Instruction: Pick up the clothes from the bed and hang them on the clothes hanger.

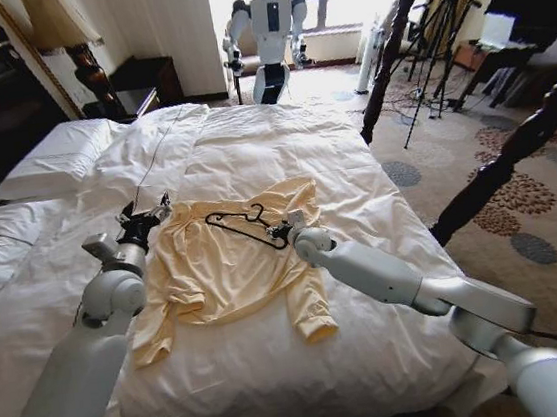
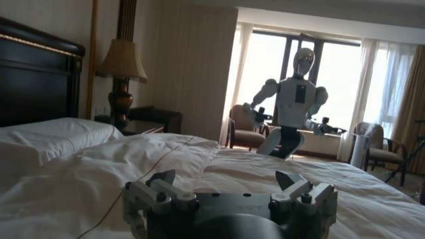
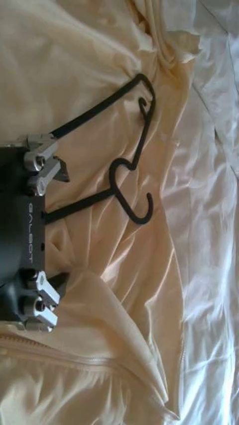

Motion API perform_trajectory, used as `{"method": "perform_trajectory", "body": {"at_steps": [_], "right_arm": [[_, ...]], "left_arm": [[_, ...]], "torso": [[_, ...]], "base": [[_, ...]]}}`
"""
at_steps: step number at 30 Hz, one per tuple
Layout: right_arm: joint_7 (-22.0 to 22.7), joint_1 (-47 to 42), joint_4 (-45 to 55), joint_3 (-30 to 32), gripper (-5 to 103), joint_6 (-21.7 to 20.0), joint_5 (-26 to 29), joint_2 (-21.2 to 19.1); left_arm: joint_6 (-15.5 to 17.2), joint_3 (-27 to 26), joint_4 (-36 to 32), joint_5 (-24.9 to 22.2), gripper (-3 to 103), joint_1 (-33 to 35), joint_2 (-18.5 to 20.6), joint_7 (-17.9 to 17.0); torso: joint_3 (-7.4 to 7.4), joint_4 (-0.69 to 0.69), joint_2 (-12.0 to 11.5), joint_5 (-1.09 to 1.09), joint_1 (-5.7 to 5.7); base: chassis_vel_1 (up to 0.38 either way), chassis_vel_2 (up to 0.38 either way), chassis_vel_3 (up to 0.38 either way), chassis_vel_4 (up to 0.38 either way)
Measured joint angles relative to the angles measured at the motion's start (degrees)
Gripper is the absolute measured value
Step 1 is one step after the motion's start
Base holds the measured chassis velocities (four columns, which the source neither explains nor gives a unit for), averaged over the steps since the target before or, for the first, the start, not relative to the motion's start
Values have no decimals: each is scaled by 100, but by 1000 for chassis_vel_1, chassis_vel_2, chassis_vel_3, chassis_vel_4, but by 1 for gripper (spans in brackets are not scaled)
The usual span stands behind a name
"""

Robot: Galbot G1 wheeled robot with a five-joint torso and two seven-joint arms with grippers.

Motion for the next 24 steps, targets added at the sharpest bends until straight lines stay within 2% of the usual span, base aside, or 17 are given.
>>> {"method": "perform_trajectory", "body": {"at_steps": [1, 2, 4, 7, 9, 10, 14, 16, 18, 19, 23, 24], "right_arm": [[-89, -1, -125, -1, 96, 5, -85, 74], [-89, -1, -125, -1, 96, 5, -85, 74], [-132, -1, -194, -24, 87, 11, -152, 182], [-130, 6, -117, -113, 82, 11, -191, 209], [-131, 19, -17, -213, 70, 10, -227, 195], [-131, 19, -17, -213, 70, 10, -227, 195], [-100, -13, 3, -230, 48, -18, -223, 215], [-91, -25, -11, -210, 48, -20, -231, 218], [-71, -48, -31, -169, 38, -20, -243, 201], [-71, -48, -31, -169, 38, -20, -243, 201], [-65, -75, -31, -135, 16, 18, -244, 144], [-65, -75, -31, -135, 16, 18, -244, 144]], "left_arm": [[-10, 0, 4, 2, 100, 0, -15, 4], [-10, 0, 4, 2, 100, 0, -15, 4], [-12, 2, 15, 2, 100, -12, -26, 9], [-12, -8, 29, -1, 100, -31, -27, 15], [-12, -20, 48, -5, 100, -47, -31, 21], [-12, -20, 48, -5, 100, -47, -31, 21], [-25, -29, 83, -8, 100, -39, -51, 25], [-29, -30, 83, -8, 100, -30, -51, 27], [-33, -33, 81, -8, 100, -18, -39, 28], [-33, -33, 81, -8, 100, -18, -39, 28], [-35, -33, 79, -14, 100, -41, -4, 28], [-35, -33, 79, -14, 100, -41, -4, 28]], "torso": [[0, 0, 0, 1, 0], [0, 0, 0, 1, 0], [0, 0, 0, 0, 1], [1, 1, 0, 0, 1], [0, 1, 0, 1, 0], [0, 1, 0, 1, 0], [1, 0, 0, 1, 1], [0, 1, 0, 1, 1], [0, 1, 0, 1, 0], [0, 1, 0, 1, 0], [0, 0, 0, 2, 0], [0, 0, 0, 2, 0]], "base": [[0, 0, 0, 0], [0, 0, 0, 0], [0, 0, 0, 0], [0, 0, 0, 0], [0, 0, 0, 0], [0, 0, 0, 0], [0, 0, 0, 0], [0, 0, 0, 0], [0, 0, 0, 0], [0, 0, 0, 0], [0, 0, 0, 0], [0, 0, 0, 0]]}}
